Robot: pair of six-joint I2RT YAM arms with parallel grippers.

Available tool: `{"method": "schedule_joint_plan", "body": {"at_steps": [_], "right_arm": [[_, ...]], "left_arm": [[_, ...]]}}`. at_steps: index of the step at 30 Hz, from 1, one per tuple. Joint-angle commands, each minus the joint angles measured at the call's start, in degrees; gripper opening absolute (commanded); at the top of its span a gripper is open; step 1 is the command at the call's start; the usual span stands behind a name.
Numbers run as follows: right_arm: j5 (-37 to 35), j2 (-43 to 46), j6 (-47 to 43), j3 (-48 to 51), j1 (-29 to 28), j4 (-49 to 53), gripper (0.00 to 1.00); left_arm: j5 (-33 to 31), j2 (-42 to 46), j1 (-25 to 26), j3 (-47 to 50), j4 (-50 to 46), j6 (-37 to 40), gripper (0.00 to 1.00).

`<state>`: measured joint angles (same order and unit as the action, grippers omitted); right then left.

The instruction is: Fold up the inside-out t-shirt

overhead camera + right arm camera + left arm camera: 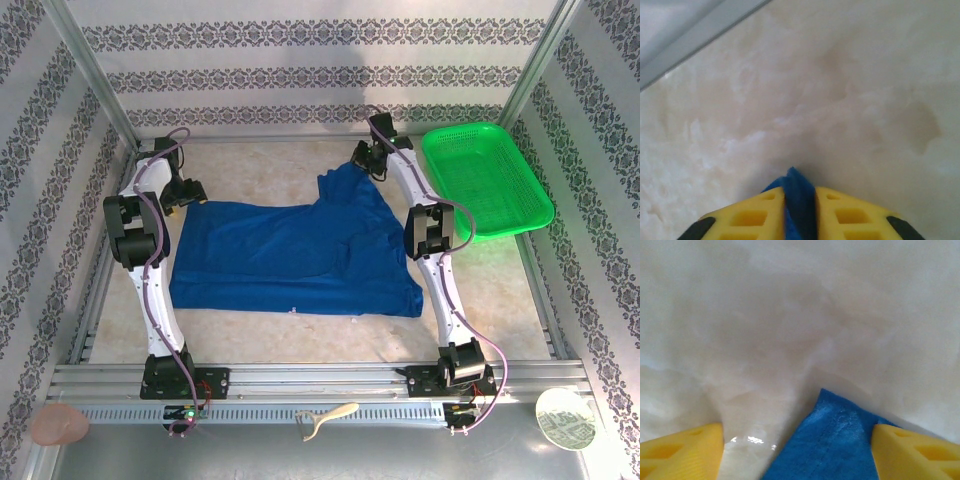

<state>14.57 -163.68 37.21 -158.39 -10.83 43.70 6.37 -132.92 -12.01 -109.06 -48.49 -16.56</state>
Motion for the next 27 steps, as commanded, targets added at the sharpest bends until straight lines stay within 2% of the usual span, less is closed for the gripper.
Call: {"method": "schedule_joint_plan", "body": {"at_steps": [1,2,7,8,16,23,27], "right_arm": [[3.90,-0.39,0.80,1.27,-0.21,-1.12,0.04],[4.50,0.29,1.05,1.59,0.11,-1.43,0.00],[7.92,5.32,2.64,4.72,1.59,-4.48,0.00],[8.58,6.69,2.69,5.57,1.75,-5.29,0.00],[11.40,19.67,1.95,17.02,2.15,-9.66,0.00],[10.22,38.54,4.17,43.34,2.48,-21.97,0.00],[10.03,49.39,6.28,58.66,2.74,-28.86,0.00]], "left_arm": [[5.52,-4.27,2.58,-0.63,2.42,0.86,0.57],[5.95,-4.36,2.73,-0.70,2.61,0.87,0.48],[9.85,-3.41,3.09,-0.85,4.00,-0.19,0.04],[10.31,-2.70,3.17,-0.61,4.34,-0.78,0.00],[12.18,9.90,3.17,9.84,12.53,-6.32,0.00],[7.95,20.87,2.21,21.48,15.73,-9.51,0.00],[7.55,26.84,0.48,28.46,18.78,-11.86,0.00]]}}
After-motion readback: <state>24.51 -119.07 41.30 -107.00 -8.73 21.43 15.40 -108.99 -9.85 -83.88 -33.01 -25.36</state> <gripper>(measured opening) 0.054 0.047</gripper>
